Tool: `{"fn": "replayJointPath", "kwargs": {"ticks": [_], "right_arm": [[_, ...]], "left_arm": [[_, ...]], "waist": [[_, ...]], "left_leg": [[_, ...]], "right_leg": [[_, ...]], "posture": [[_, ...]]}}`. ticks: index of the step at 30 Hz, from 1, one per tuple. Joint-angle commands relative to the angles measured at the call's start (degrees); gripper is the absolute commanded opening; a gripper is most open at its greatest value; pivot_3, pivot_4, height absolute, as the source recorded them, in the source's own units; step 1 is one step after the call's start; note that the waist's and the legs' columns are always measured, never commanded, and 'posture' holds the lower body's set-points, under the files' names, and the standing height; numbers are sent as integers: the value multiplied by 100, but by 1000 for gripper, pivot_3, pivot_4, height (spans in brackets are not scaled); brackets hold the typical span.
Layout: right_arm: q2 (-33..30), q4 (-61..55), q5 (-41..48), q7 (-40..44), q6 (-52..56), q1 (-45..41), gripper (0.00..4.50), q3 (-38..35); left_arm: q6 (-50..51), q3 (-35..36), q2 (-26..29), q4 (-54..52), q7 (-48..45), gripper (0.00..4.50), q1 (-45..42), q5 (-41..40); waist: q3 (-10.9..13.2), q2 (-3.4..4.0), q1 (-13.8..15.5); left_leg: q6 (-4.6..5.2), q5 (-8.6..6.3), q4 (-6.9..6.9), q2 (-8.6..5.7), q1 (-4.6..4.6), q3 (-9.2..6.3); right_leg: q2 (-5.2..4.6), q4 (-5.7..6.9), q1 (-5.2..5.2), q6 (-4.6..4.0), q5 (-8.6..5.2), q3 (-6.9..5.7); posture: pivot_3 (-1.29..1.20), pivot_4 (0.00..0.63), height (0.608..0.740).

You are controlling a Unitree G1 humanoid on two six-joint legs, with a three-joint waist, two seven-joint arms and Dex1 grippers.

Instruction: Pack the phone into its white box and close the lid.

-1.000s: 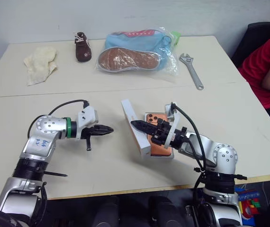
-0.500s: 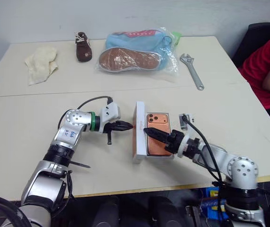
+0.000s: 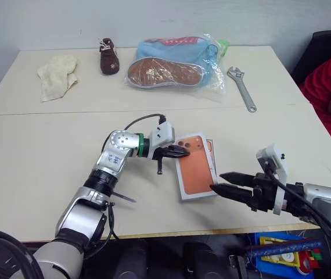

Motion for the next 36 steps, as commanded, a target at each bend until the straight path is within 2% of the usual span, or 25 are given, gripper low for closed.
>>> {"fn": "replayJointPath", "kwargs": {"ticks": [1, 3, 7, 9, 12, 14, 17, 20, 26, 33, 36], "right_arm": [[-296, -519, -811, 890, -385, 183, 2236, 286], [-391, -636, -1424, 1183, -650, 274, 1401, 618], [-592, -615, -2800, 1615, -1221, 337, 15, 1505], [-616, -476, -3401, 1730, -1483, 285, 15, 1918], [-460, -237, -3920, 1793, -1683, 110, 15, 2291], [-348, -72, -4188, 1834, -1762, -41, 15, 2512], [-129, 106, -4382, 1859, -1794, -209, 15, 2624], [97, 215, -4440, 1862, -1758, -347, 15, 2606], [295, 277, -4328, 1821, -1566, -465, 15, 2292], [197, 120, -4300, 2010, -1503, -173, 15, 2111], [249, -32, -3726, 2196, -1406, -44, 15, 1605]], "left_arm": [[41, 237, 144, -215, -110, 0, -229, -181], [230, 342, 330, -356, -357, 0, -257, -343], [719, 279, 986, -749, -1403, 0, -122, -617], [528, 67, 1326, -730, -1776, 0, 9, -414], [-23, -245, 1524, -407, -1847, 0, 88, 57], [-521, -424, 1429, -3, -1590, 0, 13, 422], [-759, -500, 861, 727, -981, 0, -356, 687], [-952, -470, 409, 1285, -673, 0, -686, 788], [-1148, -218, -235, 2161, -95, 0, -1289, 768], [-1308, -114, -229, 2421, -215, 0, -1410, 802], [-940, 12, -14, 2206, -878, 0, -1354, 525]], "waist": [[0, 0, -1], [0, 0, -12], [1, 2, -30], [0, 2, -32], [0, 2, -17], [0, 2, 28], [1, 1, 92], [0, 0, 158], [1, 0, 127], [1, 0, 49], [1, 0, 36]], "left_leg": [[0, 0, 0, 0, 1, 0], [0, 0, -1, 0, 1, -1], [-4, 1, -1, -1, 2, -2], [-6, 2, 0, -2, 2, -2], [-9, 1, 0, -3, 5, -3], [-8, 0, 1, -6, 5, -5], [-6, -1, 5, -11, -4, -11], [-2, -4, 43, -14, -47, -25], [2, -7, 59, -23, -46, -9], [11, -13, 74, -21, -46, -12], [11, -13, 78, -20, -46, -12]], "right_leg": [[0, 1, -1, 0, 0, 1], [2, 2, -2, 0, 0, 0], [1, 1, -3, 0, 0, -1], [1, 0, -3, 0, 0, 0], [-2, -3, 1, -2, -1, 1], [-8, -5, 3, -2, -1, 1], [-13, -8, 0, -2, 0, -5], [-13, -7, -17, 7, 4, -23], [-12, 0, -17, 13, 8, -41], [-11, 9, -13, 15, 8, -65], [-10, 10, -12, 15, 9, -65]], "posture": [[0, 150, 740], [0, 150, 740], [0, 150, 740], [0, 150, 740], [0, 150, 740], [0, 150, 740], [0, 150, 740], [0, 150, 740], [0, 150, 740], [0, 150, 740], [0, 150, 740]]}}
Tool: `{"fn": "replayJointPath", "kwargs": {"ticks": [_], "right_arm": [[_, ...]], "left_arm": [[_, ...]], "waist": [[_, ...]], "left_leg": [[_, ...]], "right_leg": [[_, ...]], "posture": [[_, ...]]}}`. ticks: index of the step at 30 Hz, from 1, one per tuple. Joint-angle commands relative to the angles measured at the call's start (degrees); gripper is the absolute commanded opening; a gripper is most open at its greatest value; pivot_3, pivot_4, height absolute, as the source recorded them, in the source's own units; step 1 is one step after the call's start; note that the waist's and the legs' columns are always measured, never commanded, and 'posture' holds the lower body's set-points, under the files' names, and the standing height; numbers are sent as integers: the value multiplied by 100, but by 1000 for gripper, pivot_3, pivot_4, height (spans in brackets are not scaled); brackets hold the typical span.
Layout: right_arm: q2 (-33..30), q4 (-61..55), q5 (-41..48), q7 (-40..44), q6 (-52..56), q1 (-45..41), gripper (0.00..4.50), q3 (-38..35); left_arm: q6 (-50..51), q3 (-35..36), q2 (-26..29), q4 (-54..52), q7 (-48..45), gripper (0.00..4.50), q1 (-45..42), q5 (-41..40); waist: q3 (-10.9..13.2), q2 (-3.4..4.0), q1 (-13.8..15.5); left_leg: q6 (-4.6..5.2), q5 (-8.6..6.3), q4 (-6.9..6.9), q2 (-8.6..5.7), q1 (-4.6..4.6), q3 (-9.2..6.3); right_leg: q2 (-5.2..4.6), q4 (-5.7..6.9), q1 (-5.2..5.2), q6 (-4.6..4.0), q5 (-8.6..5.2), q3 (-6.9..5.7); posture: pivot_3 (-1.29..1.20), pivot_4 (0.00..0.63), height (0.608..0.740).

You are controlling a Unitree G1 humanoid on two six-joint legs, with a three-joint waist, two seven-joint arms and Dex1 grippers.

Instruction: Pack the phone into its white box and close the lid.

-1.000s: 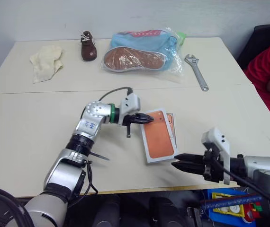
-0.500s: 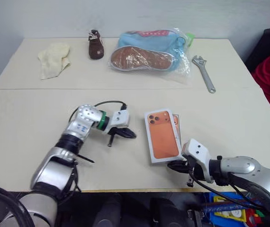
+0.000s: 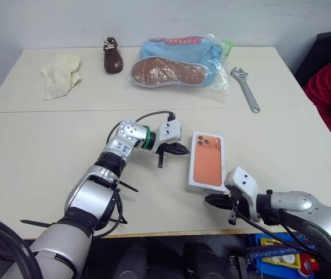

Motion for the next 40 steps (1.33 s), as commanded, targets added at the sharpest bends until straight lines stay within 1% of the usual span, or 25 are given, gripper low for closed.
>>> {"fn": "replayJointPath", "kwargs": {"ticks": [1, 3, 5, 6, 8, 11, 13, 15, 17, 19, 20, 21, 22, 23, 24, 26, 27, 28, 31, 33, 34, 35, 37, 40], "right_arm": [[67, -296, 753, 156, 145, -18, 15, -777], [212, -174, 994, -14, 258, -142, 15, -1058], [332, -8, 987, -223, 324, -264, 15, -1161], [373, 138, 762, -341, 288, -329, 15, -1054], [424, 344, 363, -507, 232, -406, 15, -784], [407, 625, -477, -556, -135, -405, 15, -35], [456, 858, -951, -640, -378, -427, 15, 327], [470, 1125, -1425, -701, -673, -383, 15, 611], [476, 1217, -1656, -678, -953, -304, 15, 614], [537, 1144, -1444, -563, -1076, -260, 15, 195], [550, 1082, -1311, -480, -1139, -233, 178, -32], [522, 1006, -1147, -341, -1175, -212, 373, -269], [432, 918, -923, -121, -1173, -169, 604, -559], [288, 834, -776, 176, -1277, -110, 945, -807], [132, 773, -641, 504, -1394, -40, 1286, -1064], [-336, 810, -408, 1269, -1551, 111, 1962, -1635], [-513, 872, -317, 1583, -1618, 170, 2348, -1853], [-709, 970, -163, 1917, -1602, 200, 2635, -2100], [-1322, 1442, 303, 2937, -1387, 156, 3664, -2887], [-1668, 1835, 412, 3468, -1317, 119, 4315, -3244], [-1805, 2021, 405, 3664, -1329, 98, 4500, -3359], [-1918, 2223, 358, 3832, -1403, 62, 4500, -3453], [-2048, 2551, 233, 4041, -1546, -11, 4500, -3539], [-2044, 2732, 143, 4160, -1700, -100, 4500, -3536]], "left_arm": [[628, 323, 210, -418, -883, 0, -81, -514], [1283, 502, 184, -643, -1285, 0, -123, -862], [1816, 604, 74, -841, -1384, 0, -168, -1051], [1890, 592, -85, -856, -1220, 0, -197, -1017], [1795, 490, -325, -808, -847, 0, -204, -800], [1289, -5, -571, -257, 73, 0, -180, 18], [1191, -202, -629, 54, 399, 0, -186, 327], [769, -537, -520, 244, 622, 0, -116, 750], [532, -612, -372, 301, 690, 0, -69, 872], [723, -266, -145, 227, 480, 0, -101, 524], [833, -95, -21, 172, 402, 186, -119, 356], [935, 76, 135, 52, 217, 392, -109, 174], [1081, 262, 349, -219, -154, 599, -31, -86], [1345, 432, 585, -591, -576, 937, 88, -367], [1716, 592, 835, -1045, -981, 1231, 238, -663], [2574, 909, 1568, -2258, -1703, 1859, 770, -1282], [2881, 1010, 1870, -2809, -1891, 2216, 1038, -1497], [3207, 1146, 2245, -3397, -2096, 2499, 1352, -1754], [4386, 1864, 3402, -4871, -2262, 3423, 2276, -2537], [4841, 2365, 3954, -5413, -2087, 4005, 2775, -2911], [4976, 2613, 4153, -5610, -1969, 4323, 2995, -3046], [5091, 2878, 4310, -5793, -1835, 4475, 3205, -3166], [5401, 3250, 4456, -6125, -1559, 4475, 3498, -3402], [5642, 3561, 4414, -6558, -1239, 4475, 3899, -3702]], "waist": [[0, 0, -14], [0, 1, -11], [0, 1, -6], [0, 1, 5], [0, 1, 38], [0, 1, 33], [-1, -1, -9], [-21, -22, -39], [-33, -33, -53], [-38, -26, -63], [-38, -25, -75], [-37, -25, -110], [-37, -24, -138], [-31, -15, -162], [-25, -4, -175], [-8, 24, -182], [-6, 29, -183], [-4, 31, -173], [1, 39, -157], [3, 42, -148], [3, 43, -125], [4, 44, -101], [6, 46, -82], [6, 47, -67]], "left_leg": [[0, 0, 1, 1, 0, 0], [-1, 0, 4, 5, 0, 0], [-2, -1, 7, 6, 2, -4], [-2, -1, 10, 6, 2, -5], [0, -2, 12, 1, 1, -11], [7, -7, 9, -16, 0, -9], [6, -6, 10, -19, 3, 4], [8, -7, 11, -14, 13, 9], [11, -11, 5, -6, 48, 11], [4, -26, -6, 9, 129, 7], [-24, -44, -6, 13, 143, 7], [-28, -46, -6, 16, 146, 5], [-28, -48, -5, 21, 144, 3], [-16, -45, -5, 22, 134, 3], [-4, -40, -5, 22, 115, 7], [-11, -39, -4, 23, 75, 10], [-42, -24, 0, 27, 41, 19], [-47, -17, 4, 29, 16, 16], [-48, -18, 10, 44, 5, 8], [-40, -22, 9, 44, 9, 9], [-29, -31, 10, 43, 9, 7], [-5, -45, 8, 41, 11, 6], [0, -50, 9, 39, 16, 3], [-2, -51, 4, 39, 36, 4]], "right_leg": [[0, 1, 0, 1, 0, 1], [2, 5, 1, 1, 0, 0], [0, 5, 5, 1, 0, -3], [0, 4, 7, 1, 0, -1], [-7, 1, 12, 1, 0, 3], [-15, -2, 9, 1, 0, 18], [-8, 1, 7, 5, 2, 10], [-2, 4, 11, 12, 5, 12], [0, 2, 42, 14, 6, 13], [3, -20, 129, 13, 5, 8], [3, -23, 143, 11, 5, 8], [2, -24, 148, 9, 5, 17], [3, -25, 146, 5, 5, 44], [4, -25, 133, 5, 5, 56], [5, -20, 110, 3, 4, 62], [7, -10, 64, 1, 3, 64], [9, 2, 27, 0, 2, 63], [11, 15, 6, 0, 2, 57], [18, 0, 8, -3, 1, 43], [12, -10, 17, -4, 0, 45], [8, -19, 18, -5, 0, 43], [2, -27, 21, -6, -1, 41], [-6, -32, 25, -13, -2, 39], [-10, -37, 41, -19, -1, 42]], "posture": [[0, 150, 740], [0, 150, 740], [0, 150, 740], [0, 150, 740], [0, 150, 740], [0, 150, 740], [0, 150, 740], [0, 150, 740], [0, 150, 740], [0, 150, 740], [0, 150, 740], [0, 150, 740], [0, 150, 740], [0, 150, 740], [0, 150, 740], [0, 150, 740], [0, 150, 740], [0, 150, 740], [0, 150, 740], [0, 150, 740], [0, 150, 740], [0, 150, 740], [0, 150, 740], [0, 150, 740]]}}
